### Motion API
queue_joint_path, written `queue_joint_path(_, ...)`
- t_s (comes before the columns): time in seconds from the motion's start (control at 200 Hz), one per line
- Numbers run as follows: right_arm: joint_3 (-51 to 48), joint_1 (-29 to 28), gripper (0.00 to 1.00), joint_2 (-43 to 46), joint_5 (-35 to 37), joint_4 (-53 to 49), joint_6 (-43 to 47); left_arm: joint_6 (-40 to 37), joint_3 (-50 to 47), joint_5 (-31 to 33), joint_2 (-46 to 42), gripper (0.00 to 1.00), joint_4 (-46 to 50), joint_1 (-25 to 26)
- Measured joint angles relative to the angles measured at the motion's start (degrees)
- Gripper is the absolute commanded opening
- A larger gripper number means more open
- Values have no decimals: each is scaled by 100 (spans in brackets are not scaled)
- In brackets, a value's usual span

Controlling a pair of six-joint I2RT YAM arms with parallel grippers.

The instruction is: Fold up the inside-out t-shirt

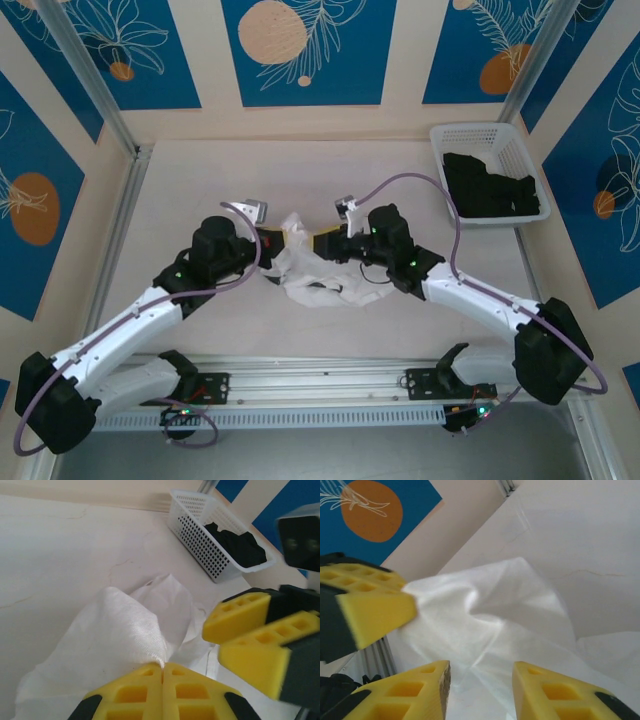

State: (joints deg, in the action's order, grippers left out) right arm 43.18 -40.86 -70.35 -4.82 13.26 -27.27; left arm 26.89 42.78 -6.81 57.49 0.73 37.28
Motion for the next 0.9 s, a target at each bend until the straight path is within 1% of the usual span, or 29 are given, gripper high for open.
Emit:
queue_joint_path(0.085,-286,-221,51,149,101,382,111,199,0,-11,63,0,-72,50)
queue_joint_path(0.14,-496,-343,58,168,131,693,170,321,0,-52,114,0,-184,68)
queue_joint_path(0.18,-638,-431,60,166,146,890,212,424,-2,-98,142,1,-284,81)
queue_joint_path(0.285,-824,-649,61,105,197,1222,363,640,-13,-330,210,4,-627,140)
queue_joint_path(0.345,-824,-734,59,37,262,1399,426,745,-15,-485,249,5,-844,184)
queue_joint_path(0.41,-822,-789,54,-7,361,1530,494,820,-22,-627,278,6,-1029,229)
queue_joint_path(0.43,-822,-793,51,-17,385,1556,492,861,-28,-675,282,6,-1091,243)
queue_joint_path(0.46,-820,-793,44,-24,431,1589,518,881,-35,-734,286,6,-1152,262)
queue_joint_path(0.545,-815,-787,21,-22,535,1635,654,922,-57,-881,286,7,-1298,295)
queue_joint_path(0.58,-815,-769,14,-17,564,1644,684,927,-70,-929,291,7,-1355,299)
queue_joint_path(0.62,-815,-743,8,0,584,1633,686,927,-87,-973,293,7,-1394,304)
queue_joint_path(0.68,-815,-704,3,50,610,1578,713,920,-118,-999,293,10,-1421,304)
queue_joint_path(0.715,-815,-682,2,94,623,1526,721,914,-131,-1003,293,11,-1425,304)
queue_joint_path(0.82,-817,-619,1,269,715,1248,693,800,-149,-938,280,18,-1325,304)
queue_joint_path(0.88,-850,-592,1,402,793,1064,664,697,-151,-765,225,22,-1147,304)
queue_joint_path(0.9,-885,-586,1,459,813,1025,632,667,-151,-693,205,24,-1073,304)
